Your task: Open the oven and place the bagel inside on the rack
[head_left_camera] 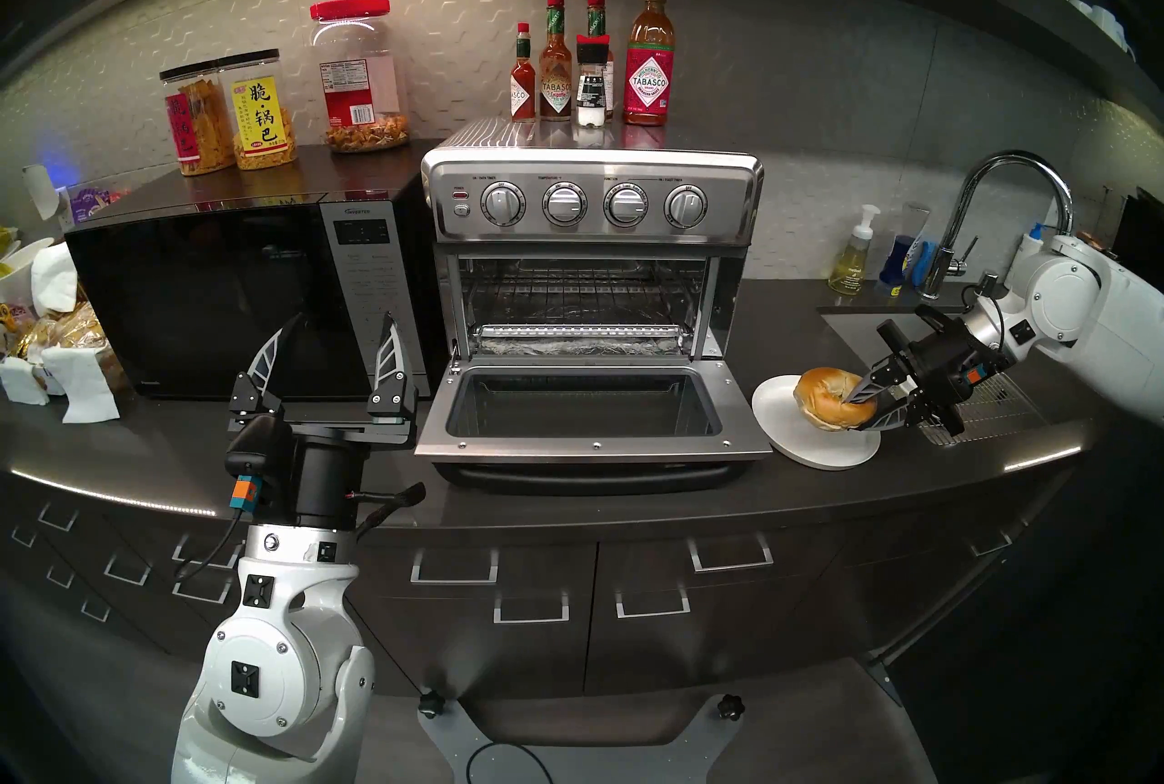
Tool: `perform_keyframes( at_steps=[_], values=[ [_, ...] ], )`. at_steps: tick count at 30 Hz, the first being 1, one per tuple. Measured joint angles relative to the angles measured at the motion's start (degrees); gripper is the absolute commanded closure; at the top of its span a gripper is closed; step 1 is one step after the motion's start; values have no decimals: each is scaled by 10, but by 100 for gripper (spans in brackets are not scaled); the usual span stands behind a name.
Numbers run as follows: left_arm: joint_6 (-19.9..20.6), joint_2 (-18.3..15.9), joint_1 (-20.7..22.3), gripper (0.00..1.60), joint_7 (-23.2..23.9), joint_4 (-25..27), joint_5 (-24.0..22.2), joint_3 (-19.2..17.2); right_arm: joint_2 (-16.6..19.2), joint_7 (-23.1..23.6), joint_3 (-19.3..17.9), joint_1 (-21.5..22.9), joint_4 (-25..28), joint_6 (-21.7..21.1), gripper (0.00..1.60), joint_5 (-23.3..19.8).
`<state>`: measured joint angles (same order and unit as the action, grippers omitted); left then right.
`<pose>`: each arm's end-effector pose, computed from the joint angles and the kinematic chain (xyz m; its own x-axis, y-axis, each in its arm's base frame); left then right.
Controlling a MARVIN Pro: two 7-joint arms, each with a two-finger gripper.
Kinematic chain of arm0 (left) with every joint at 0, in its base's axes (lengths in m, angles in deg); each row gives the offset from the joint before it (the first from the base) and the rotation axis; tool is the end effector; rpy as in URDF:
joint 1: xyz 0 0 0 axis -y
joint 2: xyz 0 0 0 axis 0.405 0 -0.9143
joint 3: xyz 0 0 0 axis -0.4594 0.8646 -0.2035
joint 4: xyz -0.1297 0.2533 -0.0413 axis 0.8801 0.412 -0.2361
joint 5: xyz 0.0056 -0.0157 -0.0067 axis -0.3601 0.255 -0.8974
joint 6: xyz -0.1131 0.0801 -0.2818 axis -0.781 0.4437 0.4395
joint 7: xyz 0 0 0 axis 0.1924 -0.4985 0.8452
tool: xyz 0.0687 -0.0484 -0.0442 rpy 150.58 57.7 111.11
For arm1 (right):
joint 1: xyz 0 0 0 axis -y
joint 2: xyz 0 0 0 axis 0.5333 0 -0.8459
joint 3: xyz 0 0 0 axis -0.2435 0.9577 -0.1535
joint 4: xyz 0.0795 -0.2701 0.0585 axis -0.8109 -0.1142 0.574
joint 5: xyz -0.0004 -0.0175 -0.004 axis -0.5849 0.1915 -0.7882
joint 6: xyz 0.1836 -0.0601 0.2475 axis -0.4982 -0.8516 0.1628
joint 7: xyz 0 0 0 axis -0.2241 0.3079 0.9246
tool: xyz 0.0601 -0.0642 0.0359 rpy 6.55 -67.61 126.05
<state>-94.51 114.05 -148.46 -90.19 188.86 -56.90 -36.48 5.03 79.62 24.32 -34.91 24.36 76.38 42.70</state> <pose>0.2472 0.0195 -0.1660 -0.5103 0.0013 0.8600 0.0318 -0.9993 0.0204 0.4081 -0.1915 -0.1008 -0.7897 0.5854 0.1836 0.5749 0.6016 0.5545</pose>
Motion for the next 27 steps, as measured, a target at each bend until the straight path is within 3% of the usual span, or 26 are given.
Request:
perform_keyframes(
  at_steps=[19, 27],
  values=[
    [0, 0, 0, 0, 0, 0, 0, 0, 41, 35, -23, 23, 120, -43, 100, -53],
    [0, 0, 0, 0, 0, 0, 0, 0, 48, 6, -24, 22, 184, -79, 100, -64]
  ],
)
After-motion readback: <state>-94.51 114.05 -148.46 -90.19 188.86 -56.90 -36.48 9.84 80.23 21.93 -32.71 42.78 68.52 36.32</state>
